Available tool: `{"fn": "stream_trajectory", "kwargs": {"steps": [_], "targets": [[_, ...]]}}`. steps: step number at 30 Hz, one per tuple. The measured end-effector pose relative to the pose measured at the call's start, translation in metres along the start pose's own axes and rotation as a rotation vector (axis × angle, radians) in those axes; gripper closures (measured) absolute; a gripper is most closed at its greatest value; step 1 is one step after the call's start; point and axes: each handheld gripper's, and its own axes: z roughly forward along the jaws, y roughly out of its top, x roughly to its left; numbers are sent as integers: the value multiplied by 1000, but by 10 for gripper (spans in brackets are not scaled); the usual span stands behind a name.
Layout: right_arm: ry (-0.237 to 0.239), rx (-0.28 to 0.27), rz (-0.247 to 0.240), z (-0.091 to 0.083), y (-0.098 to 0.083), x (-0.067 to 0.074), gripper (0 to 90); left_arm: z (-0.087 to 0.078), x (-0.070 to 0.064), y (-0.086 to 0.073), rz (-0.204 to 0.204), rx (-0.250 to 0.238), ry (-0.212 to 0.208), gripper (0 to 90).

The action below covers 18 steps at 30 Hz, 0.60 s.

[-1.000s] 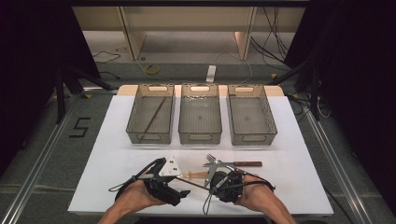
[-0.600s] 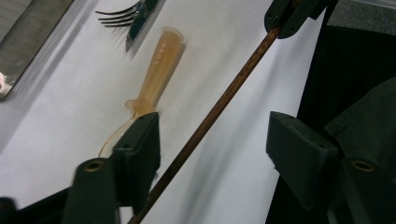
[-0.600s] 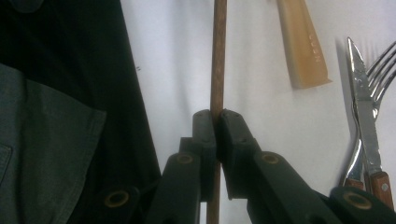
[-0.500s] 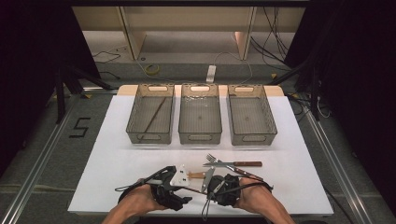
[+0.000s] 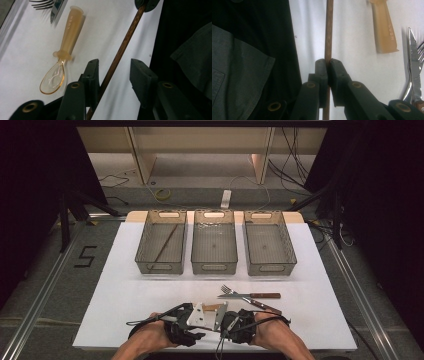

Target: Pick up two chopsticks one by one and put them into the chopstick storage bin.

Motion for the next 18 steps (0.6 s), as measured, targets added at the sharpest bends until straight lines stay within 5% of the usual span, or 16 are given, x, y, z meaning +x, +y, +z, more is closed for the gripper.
{"fn": "stream_trajectory", "kwargs": {"steps": [18], "targets": [[15,-12,-31,2,1,5,852,5,-5,0,44,12,-20,743]]}}
